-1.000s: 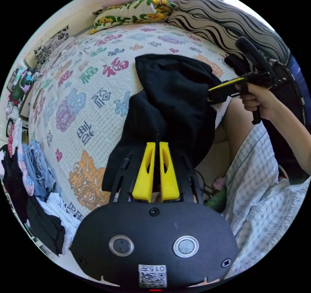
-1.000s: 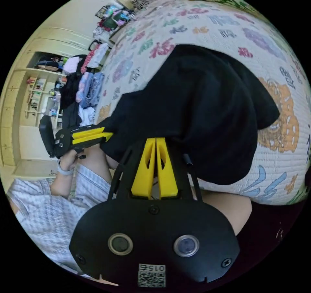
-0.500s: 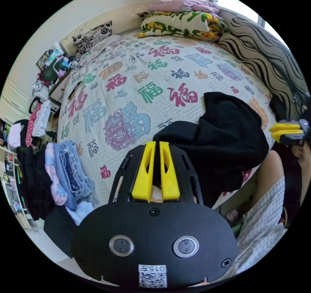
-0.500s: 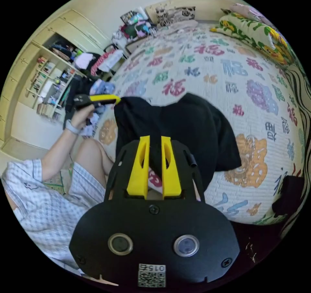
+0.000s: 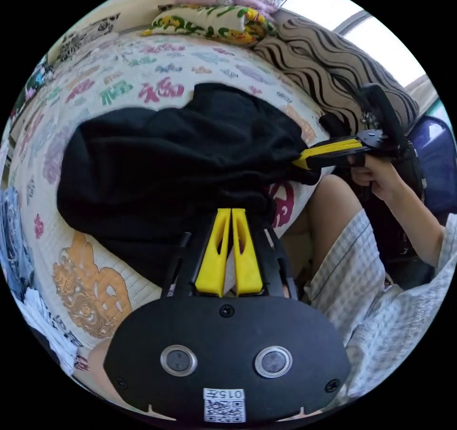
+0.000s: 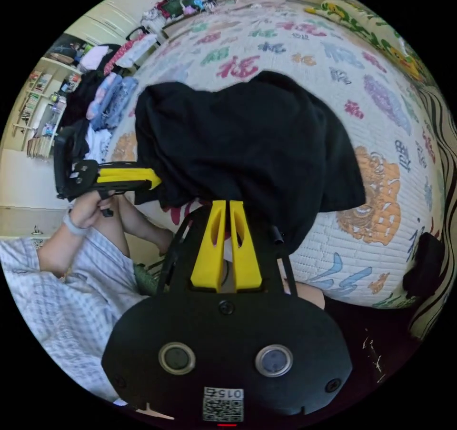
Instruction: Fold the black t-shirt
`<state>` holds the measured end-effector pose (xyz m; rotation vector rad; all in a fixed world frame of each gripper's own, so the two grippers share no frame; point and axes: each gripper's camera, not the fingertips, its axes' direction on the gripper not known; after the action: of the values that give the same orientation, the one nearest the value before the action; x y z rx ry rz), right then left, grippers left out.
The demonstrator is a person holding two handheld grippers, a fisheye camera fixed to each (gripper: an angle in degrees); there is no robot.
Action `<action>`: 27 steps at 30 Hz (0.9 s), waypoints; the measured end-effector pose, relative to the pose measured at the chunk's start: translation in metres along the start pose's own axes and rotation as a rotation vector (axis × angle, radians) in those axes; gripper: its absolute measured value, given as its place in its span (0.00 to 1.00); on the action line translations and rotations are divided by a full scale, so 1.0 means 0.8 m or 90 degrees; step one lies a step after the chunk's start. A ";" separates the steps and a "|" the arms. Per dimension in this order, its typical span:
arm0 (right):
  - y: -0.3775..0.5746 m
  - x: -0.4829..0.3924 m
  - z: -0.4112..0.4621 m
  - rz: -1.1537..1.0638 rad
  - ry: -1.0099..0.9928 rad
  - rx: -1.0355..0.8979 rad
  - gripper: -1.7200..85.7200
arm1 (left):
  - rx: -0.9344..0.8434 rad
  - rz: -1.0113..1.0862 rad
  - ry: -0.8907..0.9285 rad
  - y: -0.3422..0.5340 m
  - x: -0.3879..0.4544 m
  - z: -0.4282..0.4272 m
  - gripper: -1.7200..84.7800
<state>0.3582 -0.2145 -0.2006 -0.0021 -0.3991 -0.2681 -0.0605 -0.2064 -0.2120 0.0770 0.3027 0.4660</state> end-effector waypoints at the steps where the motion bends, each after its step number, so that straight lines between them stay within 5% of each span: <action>1: -0.001 -0.003 -0.016 -0.007 -0.001 0.017 0.01 | 0.020 0.009 -0.018 -0.001 -0.001 -0.017 0.02; 6: -0.059 -0.050 -0.102 -0.092 0.067 0.123 0.01 | 0.153 0.017 -0.148 -0.034 -0.035 -0.138 0.02; 12: -0.152 -0.061 -0.039 -0.037 0.101 -0.002 0.03 | 0.028 -0.025 -0.204 -0.073 -0.070 -0.074 0.02; 21: -0.031 -0.125 -0.072 -0.146 0.166 0.064 0.11 | 0.039 -0.020 -0.120 -0.033 -0.012 -0.083 0.13; 27: -0.013 -0.181 -0.073 -0.190 0.270 0.080 0.12 | 0.086 0.009 -0.173 -0.058 0.036 -0.089 0.16</action>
<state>0.2492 -0.1907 -0.3105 0.2355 0.0092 -0.5259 -0.0376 -0.2347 -0.2942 0.2717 0.0662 0.4423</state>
